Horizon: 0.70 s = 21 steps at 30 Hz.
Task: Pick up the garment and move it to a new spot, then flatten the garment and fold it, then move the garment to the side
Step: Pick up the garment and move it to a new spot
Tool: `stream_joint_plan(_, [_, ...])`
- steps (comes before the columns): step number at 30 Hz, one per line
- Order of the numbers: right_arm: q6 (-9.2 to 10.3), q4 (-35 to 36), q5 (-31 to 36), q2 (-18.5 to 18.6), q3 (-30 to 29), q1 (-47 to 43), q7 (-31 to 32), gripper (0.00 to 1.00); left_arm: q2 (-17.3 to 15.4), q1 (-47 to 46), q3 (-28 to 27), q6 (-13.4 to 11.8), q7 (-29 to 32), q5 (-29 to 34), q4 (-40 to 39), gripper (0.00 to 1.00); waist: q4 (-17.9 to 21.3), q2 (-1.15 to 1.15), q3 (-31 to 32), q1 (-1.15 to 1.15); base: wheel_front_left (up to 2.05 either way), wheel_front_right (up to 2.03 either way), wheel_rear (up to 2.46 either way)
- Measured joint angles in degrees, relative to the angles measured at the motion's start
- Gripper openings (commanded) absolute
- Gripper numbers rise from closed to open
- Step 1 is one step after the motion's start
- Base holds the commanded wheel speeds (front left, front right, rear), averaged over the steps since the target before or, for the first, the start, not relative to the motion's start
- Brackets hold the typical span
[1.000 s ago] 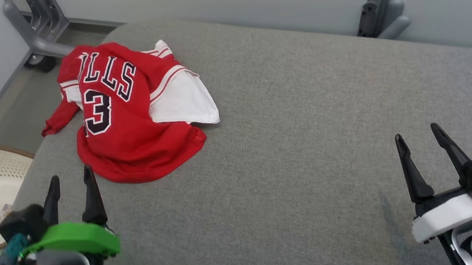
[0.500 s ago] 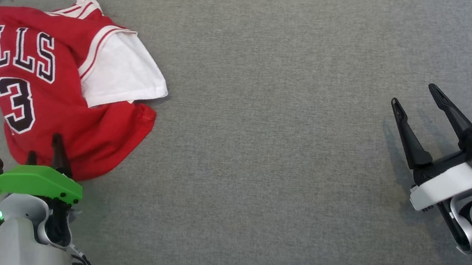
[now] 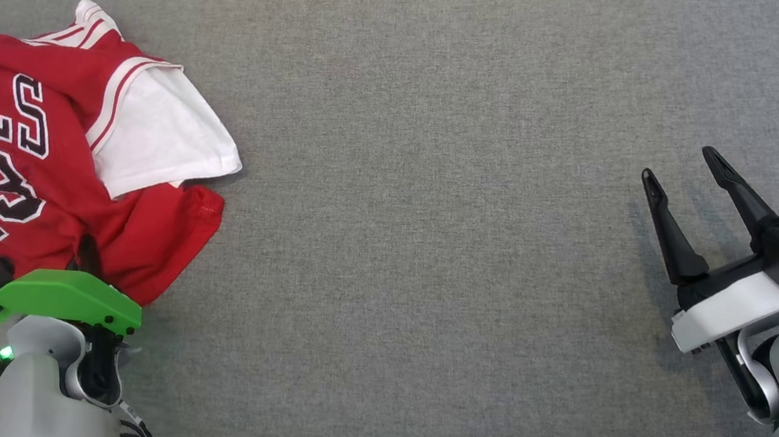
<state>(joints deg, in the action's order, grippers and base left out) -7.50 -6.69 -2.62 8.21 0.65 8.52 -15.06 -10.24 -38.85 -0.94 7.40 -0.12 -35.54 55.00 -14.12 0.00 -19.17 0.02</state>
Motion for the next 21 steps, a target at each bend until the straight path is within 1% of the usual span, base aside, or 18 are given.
stream_joint_plan(6, [0.00,-0.4,-0.3,-0.6,0.0,-0.5,0.0,1.00,-1.9,1.5,1.8,0.0,-2.8,-2.6,-3.7,0.00,-0.2,0.00,1.9,0.00,0.00,0.00,0.00])
stream_joint_plan(10, [0.00,-0.8,-0.8,-1.7,-0.1,-2.3,0.0,1.00,-4.0,2.2,3.9,0.0,-4.0,-3.5,-10.4,0.00,-0.2,0.00,4.0,-0.01,0.00,0.00,0.00])
stream_joint_plan(13, [0.00,-1.1,-1.3,-2.3,0.0,-3.2,0.0,1.00,-5.9,2.2,5.0,0.0,-3.6,-3.3,-16.8,0.00,-0.1,0.00,5.8,-0.01,0.00,0.00,0.00])
stream_joint_plan(16, [0.00,-1.3,-1.9,-2.9,-0.2,-3.7,0.0,1.00,-7.5,1.5,6.2,0.0,-0.1,-3.1,-24.3,0.00,0.2,0.00,7.7,-0.01,0.00,0.00,0.00])
stream_joint_plan(21, [0.00,-1.1,-2.4,-3.7,0.1,-3.6,0.0,1.00,-11.1,-2.0,8.5,-0.5,10.2,-2.6,-36.5,0.00,2.0,0.00,9.8,-0.02,0.00,0.00,0.00])
